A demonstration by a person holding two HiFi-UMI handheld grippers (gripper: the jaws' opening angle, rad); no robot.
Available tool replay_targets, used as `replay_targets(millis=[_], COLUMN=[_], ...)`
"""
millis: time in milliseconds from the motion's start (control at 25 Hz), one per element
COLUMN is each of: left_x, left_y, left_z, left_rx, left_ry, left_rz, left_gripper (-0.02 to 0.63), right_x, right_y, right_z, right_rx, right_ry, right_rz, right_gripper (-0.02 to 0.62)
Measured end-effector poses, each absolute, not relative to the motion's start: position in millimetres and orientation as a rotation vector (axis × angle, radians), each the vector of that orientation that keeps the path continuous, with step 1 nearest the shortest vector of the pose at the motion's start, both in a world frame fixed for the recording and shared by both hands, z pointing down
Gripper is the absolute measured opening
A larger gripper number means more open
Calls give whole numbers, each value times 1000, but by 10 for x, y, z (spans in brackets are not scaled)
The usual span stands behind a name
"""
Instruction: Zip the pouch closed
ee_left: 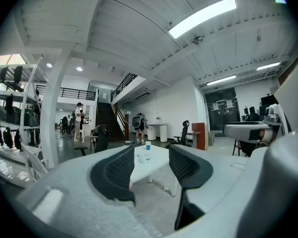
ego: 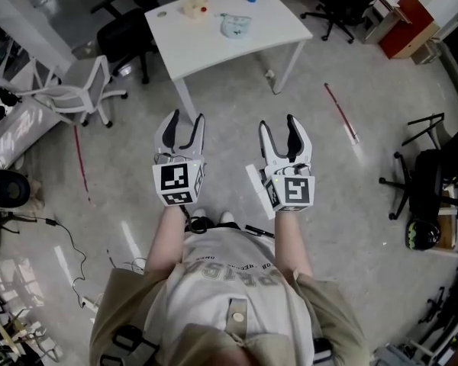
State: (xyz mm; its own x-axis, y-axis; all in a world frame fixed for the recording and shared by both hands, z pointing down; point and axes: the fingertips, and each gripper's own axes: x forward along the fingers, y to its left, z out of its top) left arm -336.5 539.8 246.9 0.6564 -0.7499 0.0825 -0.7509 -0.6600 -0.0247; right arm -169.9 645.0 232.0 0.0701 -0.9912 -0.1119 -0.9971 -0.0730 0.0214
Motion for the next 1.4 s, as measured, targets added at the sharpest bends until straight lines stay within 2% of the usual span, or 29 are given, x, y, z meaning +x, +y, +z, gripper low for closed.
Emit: replay_targets(millis=[560,1400], left_x=[-3214,-2372], left_y=[4812,2645], left_z=[2765,2607], left_rx=[2832,2949], left_ry=[-1281,-1076], left_rz=[208,191], left_gripper=[225,225], right_x=[-1398,-767], right_y=[6005,3986], right_z=[2692,2465], right_rx=[-2310,-2385], right_ry=[2056,1900], right_rz=[35,65], right_gripper=[242,242])
